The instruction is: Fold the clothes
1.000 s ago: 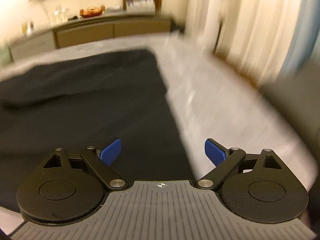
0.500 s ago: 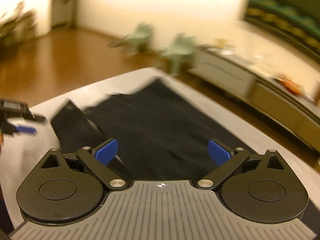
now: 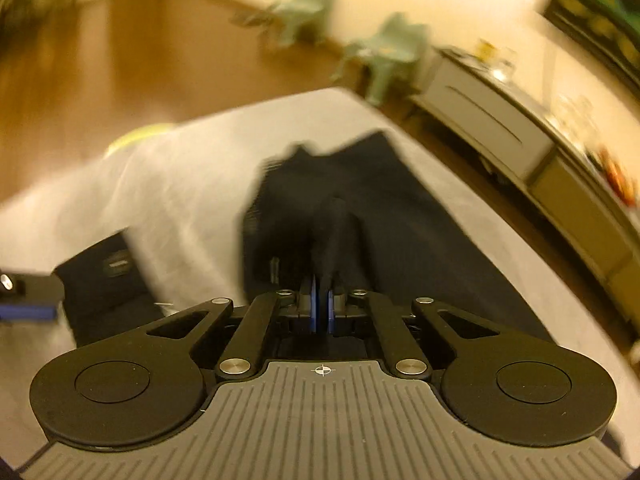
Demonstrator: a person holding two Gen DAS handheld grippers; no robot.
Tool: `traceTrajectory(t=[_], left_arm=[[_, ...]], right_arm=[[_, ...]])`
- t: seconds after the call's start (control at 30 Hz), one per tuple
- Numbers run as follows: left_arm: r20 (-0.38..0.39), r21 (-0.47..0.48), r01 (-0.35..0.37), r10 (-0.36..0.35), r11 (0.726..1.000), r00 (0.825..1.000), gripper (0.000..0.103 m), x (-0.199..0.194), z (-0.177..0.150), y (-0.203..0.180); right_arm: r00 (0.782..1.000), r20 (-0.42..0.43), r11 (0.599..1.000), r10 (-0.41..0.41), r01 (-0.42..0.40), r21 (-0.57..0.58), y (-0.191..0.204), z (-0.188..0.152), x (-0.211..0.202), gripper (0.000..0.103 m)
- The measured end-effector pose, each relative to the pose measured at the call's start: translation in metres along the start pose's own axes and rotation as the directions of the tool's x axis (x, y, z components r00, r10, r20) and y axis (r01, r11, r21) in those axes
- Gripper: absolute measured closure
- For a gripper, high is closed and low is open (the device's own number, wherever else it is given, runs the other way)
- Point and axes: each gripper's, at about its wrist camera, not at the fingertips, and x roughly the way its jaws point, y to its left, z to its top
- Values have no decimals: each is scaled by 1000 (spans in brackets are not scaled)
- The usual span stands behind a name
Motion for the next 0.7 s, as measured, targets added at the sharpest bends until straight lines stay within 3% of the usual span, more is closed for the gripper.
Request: traceTrajectory(t=[0.13,0.2,0.23,0.3,0.33,0.37,0.4,0.47,0.6,0.63,0.7], left_arm=[[9,-7,2,-2,1000,1000,17,11,-1,-7],[10,22,-7,6,1000,1000,18,16,-4,-14],[10,48,-11,11,999,1000,24,19,-6,-19],[20,120,-47,45,992,999,55,22,-11,-25],[17,144,-49,47,988,999,87,23,-13,-27],[15,167,-51,49,985,999,91,23,-15,-28],[29,178,-52,48,983,998,92,19,-18,-29],[58,215,-29,17,976,998,93,6,-26,-34],[93,288,26,-55,957,994,93,-24,-48,-44],[103,317,30,-66,948,992,93,-31,-56,-49],[123,375,36,-88,926,988,93,-45,-71,-58]], right_arm=[[998,6,990,-67,66,127,-39,-25,-15,102],[995,-12,974,-100,100,203,-60,-38,-19,102],[993,-21,964,-115,117,240,-70,-45,-21,102],[993,-73,953,-92,109,283,-87,-58,-11,97],[993,-103,955,-63,90,282,-90,-63,-6,84],[991,-133,961,-28,63,270,-88,-67,-3,69],[989,-144,964,-27,64,256,-87,-70,-4,60],[990,-87,960,-109,128,249,-83,-68,-18,43],[977,100,950,-189,155,272,-65,-34,-57,40],[974,145,958,-177,136,254,-56,-22,-65,40],[979,193,983,-69,34,178,-33,2,-67,25]])
